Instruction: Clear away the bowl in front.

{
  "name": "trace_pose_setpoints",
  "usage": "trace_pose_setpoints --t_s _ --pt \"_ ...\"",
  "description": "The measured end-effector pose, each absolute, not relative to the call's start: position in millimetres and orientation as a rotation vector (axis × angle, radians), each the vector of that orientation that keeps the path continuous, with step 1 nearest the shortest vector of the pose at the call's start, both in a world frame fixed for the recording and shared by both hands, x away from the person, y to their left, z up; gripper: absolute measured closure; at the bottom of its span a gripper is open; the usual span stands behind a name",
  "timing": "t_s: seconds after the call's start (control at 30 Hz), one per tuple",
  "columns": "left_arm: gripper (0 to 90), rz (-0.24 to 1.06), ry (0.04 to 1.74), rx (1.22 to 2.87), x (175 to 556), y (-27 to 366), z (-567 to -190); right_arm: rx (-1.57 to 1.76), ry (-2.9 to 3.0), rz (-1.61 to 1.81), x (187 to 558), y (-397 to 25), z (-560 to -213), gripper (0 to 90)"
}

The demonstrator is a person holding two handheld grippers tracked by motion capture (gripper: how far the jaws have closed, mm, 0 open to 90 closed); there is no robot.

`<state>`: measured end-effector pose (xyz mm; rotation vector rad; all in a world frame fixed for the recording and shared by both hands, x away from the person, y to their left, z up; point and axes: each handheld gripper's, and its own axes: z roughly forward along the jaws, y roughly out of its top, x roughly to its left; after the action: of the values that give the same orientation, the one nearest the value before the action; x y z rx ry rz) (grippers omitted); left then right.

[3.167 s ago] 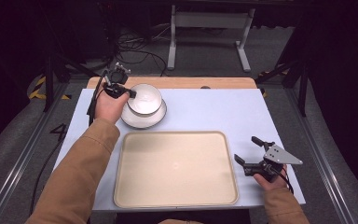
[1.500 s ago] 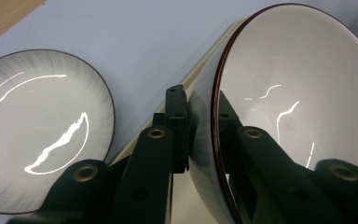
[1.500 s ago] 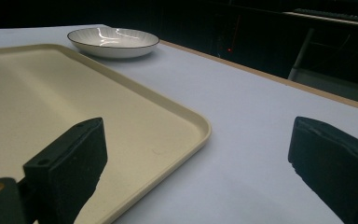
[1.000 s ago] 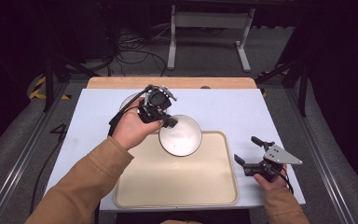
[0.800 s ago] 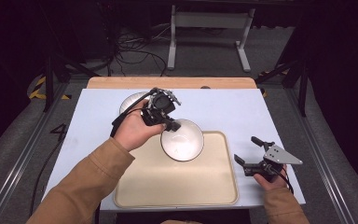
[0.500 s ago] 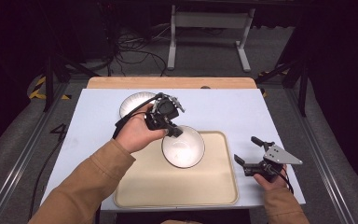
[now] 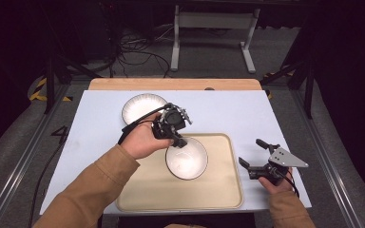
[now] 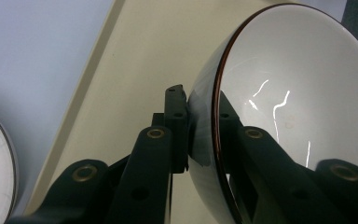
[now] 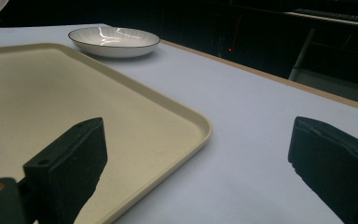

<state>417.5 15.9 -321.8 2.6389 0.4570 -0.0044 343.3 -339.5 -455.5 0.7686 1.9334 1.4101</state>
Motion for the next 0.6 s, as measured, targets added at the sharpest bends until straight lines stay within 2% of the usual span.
trace_pose_setpoints --t_s 0.6 --pt "81.5 -0.052 0.466 2.721 424 7 -355 0.767 1.934 1.41 343 -339 -455 5.1"
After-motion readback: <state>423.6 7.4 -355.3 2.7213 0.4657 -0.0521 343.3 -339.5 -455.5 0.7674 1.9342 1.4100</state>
